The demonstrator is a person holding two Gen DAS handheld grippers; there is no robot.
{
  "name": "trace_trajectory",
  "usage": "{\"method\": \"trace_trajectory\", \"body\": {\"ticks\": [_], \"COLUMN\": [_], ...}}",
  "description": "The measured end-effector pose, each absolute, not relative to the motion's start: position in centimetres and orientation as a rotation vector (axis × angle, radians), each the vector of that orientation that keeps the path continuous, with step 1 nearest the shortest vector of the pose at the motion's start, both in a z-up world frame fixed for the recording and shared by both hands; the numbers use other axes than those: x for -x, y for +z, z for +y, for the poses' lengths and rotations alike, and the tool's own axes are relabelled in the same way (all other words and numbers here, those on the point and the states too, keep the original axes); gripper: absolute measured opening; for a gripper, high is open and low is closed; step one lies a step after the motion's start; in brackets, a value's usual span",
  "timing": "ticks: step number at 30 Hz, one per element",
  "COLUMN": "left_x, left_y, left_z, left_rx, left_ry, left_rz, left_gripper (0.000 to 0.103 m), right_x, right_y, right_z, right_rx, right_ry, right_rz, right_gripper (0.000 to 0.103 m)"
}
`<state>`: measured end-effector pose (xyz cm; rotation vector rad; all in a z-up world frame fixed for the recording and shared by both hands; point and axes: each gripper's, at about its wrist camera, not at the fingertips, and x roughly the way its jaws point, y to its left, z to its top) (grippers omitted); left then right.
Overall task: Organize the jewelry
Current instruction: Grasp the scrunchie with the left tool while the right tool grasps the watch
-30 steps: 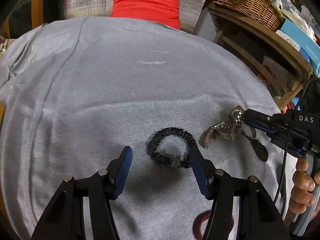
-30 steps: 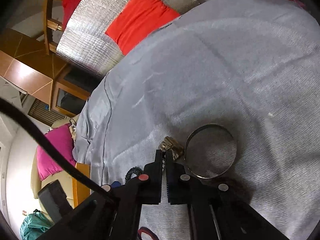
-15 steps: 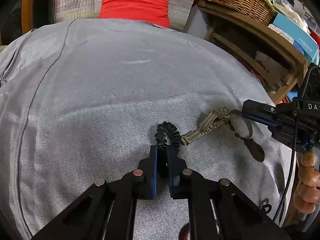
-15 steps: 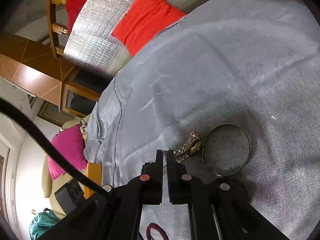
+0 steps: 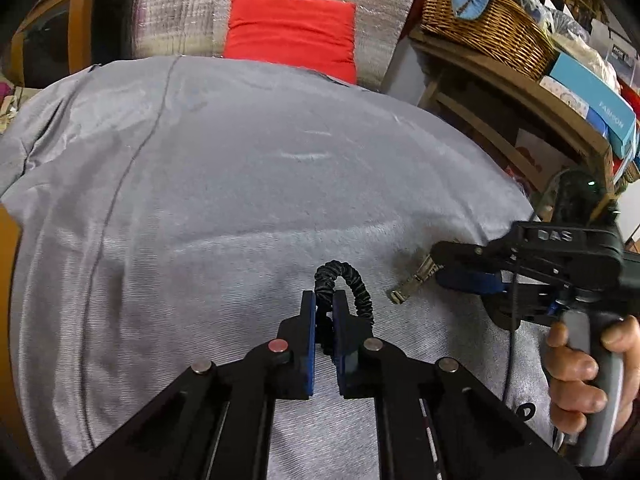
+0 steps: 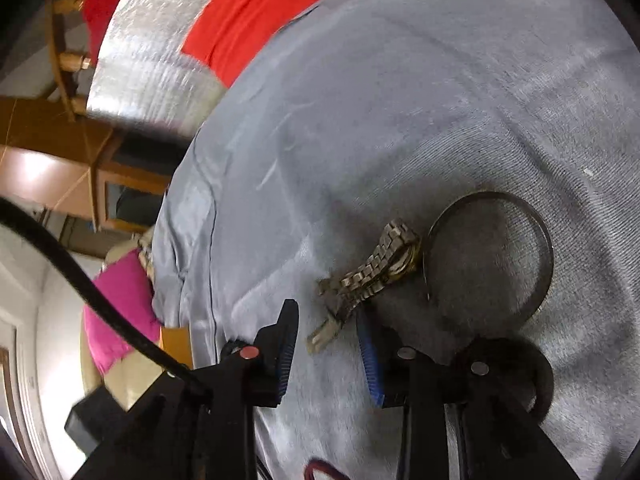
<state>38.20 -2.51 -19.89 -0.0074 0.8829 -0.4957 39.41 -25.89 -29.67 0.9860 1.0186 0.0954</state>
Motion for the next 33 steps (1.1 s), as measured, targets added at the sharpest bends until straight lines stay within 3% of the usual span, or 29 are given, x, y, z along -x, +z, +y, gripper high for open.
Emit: {"method": "trace_trajectory", "body": {"ticks": [4,9,12,19,23,28,30,33], "left_x": [-37.5,-37.3,-37.3,-37.5,-37.6,-37.6,-37.7,-37.8], "left_y": [-19.5,-19.3,-19.1,-19.0,-19.2,-19.3,-19.2,-19.0], "left_z": [-1.5,-0.6,0.0,1.3,1.6,2.0,2.3,3.0], "left_rx": [0.006,0.010,0.014,0.031,0.030,0.029,0.035,0.059], "left_ry": [-0.487,-0.466,-0.452,-0.435,-0.435,-0.432,-0.428,-0.419], "left_rz": [0.870,0.865,0.857,0.856,0.862,0.866,0.865,0.860], "left_gripper": [0.008,0.008,0.008,0.008,0.008,0.008,0.008,0.008], "right_x": [-39.9,-40.7,-41.5,-40.9,-41.4,-42.7,-43.1,-43.4], "right_y": [-29.9,-29.4,-28.6,-29.1,-29.0,-28.5,-28.4,-28.4], "right_z": [-25.9,-25.2,-24.1,-25.8,-25.9,-24.9,-24.5,-24.3], "right_rx": [-1.040,-1.042,-0.955,-1.149,-1.117,-0.985,-0.890,-0.771], "right_ry": [0.032,-0.028,-0.065,-0.121,-0.206,-0.291,-0.350,-0.380], "right_rz": [0.971,0.893,0.894,0.835,0.830,0.831,0.846,0.859], "right_gripper": [0.036,0.056,0.062,0.065,0.064,0.059,0.038,0.028]}}
